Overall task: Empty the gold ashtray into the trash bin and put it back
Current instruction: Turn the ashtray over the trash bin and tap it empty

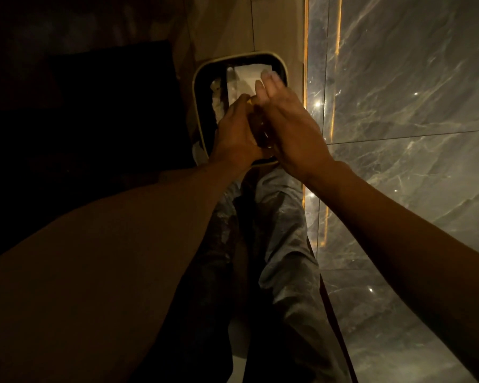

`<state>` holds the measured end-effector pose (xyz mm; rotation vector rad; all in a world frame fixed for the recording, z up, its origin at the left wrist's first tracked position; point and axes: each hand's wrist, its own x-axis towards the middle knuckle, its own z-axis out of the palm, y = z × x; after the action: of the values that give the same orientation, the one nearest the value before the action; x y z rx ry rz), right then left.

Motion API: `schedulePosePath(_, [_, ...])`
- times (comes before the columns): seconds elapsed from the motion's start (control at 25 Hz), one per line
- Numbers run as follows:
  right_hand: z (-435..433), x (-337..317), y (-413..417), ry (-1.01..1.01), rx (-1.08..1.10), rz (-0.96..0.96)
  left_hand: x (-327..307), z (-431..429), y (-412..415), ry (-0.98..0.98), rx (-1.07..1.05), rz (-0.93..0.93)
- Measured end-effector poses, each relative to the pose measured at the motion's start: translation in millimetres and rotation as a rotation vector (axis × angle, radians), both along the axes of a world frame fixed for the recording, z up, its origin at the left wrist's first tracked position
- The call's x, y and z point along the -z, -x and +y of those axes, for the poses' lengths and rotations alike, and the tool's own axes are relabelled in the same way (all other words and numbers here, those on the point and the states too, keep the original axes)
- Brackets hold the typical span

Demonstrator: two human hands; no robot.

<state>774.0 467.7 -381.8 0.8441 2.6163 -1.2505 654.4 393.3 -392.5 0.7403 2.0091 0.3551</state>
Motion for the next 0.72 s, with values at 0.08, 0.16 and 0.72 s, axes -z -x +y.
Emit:
schedulePosePath(0.08, [3, 5, -2, 0.010, -0.173, -0.101, 0, -3, 1, -0.021, 0.021, 0.011])
schedulePosePath(0.16, [5, 10, -6, 0.041, -0.284, -0.152, 0, -6, 2, -0.002, 0.016, 0.005])
schedulePosePath(0.72, [27, 26, -26, 0.856, 0.856, -0.015, 13, 13, 9, 0.209, -0.487, -0.611])
